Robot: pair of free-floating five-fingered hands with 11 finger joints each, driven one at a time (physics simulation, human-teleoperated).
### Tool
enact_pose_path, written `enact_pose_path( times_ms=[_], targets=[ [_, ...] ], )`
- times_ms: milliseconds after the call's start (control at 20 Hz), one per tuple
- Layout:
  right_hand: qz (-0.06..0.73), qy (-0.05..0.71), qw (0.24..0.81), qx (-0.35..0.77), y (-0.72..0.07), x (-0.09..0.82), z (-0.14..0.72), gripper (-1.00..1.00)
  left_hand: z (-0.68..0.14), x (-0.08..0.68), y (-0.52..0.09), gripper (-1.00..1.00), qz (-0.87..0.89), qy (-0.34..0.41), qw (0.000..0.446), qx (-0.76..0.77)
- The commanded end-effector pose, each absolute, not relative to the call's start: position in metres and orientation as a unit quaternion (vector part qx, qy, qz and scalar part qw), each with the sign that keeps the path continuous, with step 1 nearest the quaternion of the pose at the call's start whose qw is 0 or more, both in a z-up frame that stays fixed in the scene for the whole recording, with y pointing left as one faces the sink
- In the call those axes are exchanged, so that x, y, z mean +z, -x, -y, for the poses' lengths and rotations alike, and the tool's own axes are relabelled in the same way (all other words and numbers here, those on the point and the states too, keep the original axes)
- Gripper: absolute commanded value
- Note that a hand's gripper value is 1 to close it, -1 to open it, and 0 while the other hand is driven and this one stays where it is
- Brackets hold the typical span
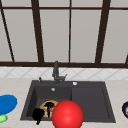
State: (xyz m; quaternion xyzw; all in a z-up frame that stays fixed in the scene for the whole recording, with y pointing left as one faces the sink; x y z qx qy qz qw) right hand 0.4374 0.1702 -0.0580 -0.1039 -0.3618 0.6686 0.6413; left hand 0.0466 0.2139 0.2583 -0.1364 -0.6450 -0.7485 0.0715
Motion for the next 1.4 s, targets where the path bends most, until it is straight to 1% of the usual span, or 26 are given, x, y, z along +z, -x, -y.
enact_pose_path(
  times_ms=[0,150,250,300,450,550,700,800,950,1000,1050,1350],
  targets=[
    [0.333,0.068,0.649,0.681,-0.455,-0.058,-0.17,-1.0,-0.214,0.258,-0.047,0.0,0.645,0.136,0.072,-0.749],
    [0.325,0.055,0.649,0.685,-0.474,-0.068,-0.173,-1.0,-0.214,0.258,-0.047,0.0,0.645,0.136,0.072,-0.749],
    [0.331,0.079,0.638,0.691,-0.476,-0.089,-0.18,-1.0,-0.214,0.258,-0.047,0.0,0.645,0.136,0.072,-0.749],
    [0.335,0.08,0.636,0.691,-0.479,-0.093,-0.183,1.0,-0.214,0.258,-0.047,0.0,0.645,0.136,0.072,-0.749],
    [0.387,0.163,0.587,0.692,-0.473,-0.081,-0.185,1.0,-0.214,0.258,-0.047,0.0,0.645,0.136,0.072,-0.749],
    [0.41,0.19,0.566,0.69,-0.468,-0.072,-0.187,1.0,-0.214,0.258,-0.047,0.0,0.645,0.136,0.072,-0.749],
    [0.43,0.22,0.553,0.679,-0.465,-0.075,-0.194,1.0,-0.214,0.258,-0.047,0.0,0.645,0.136,0.072,-0.749],
    [0.441,0.222,0.551,0.672,-0.462,-0.082,-0.199,1.0,-0.214,0.258,-0.047,0.0,0.645,0.136,0.072,-0.749],
    [0.444,0.215,0.576,0.652,-0.467,-0.078,-0.209,1.0,-0.214,0.258,-0.047,0.0,0.645,0.136,0.072,-0.749],
    [0.46,0.207,0.58,0.64,-0.471,-0.076,-0.209,1.0,-0.214,0.258,-0.047,0.0,0.645,0.136,0.072,-0.749],
    [0.467,0.219,0.582,0.629,-0.471,-0.073,-0.212,1.0,-0.214,0.258,-0.047,0.0,0.645,0.136,0.072,-0.749],
    [0.488,0.212,0.578,0.619,-0.457,-0.032,-0.189,1.0,-0.214,0.258,-0.047,0.0,0.645,0.136,0.072,-0.749]
  ],
)
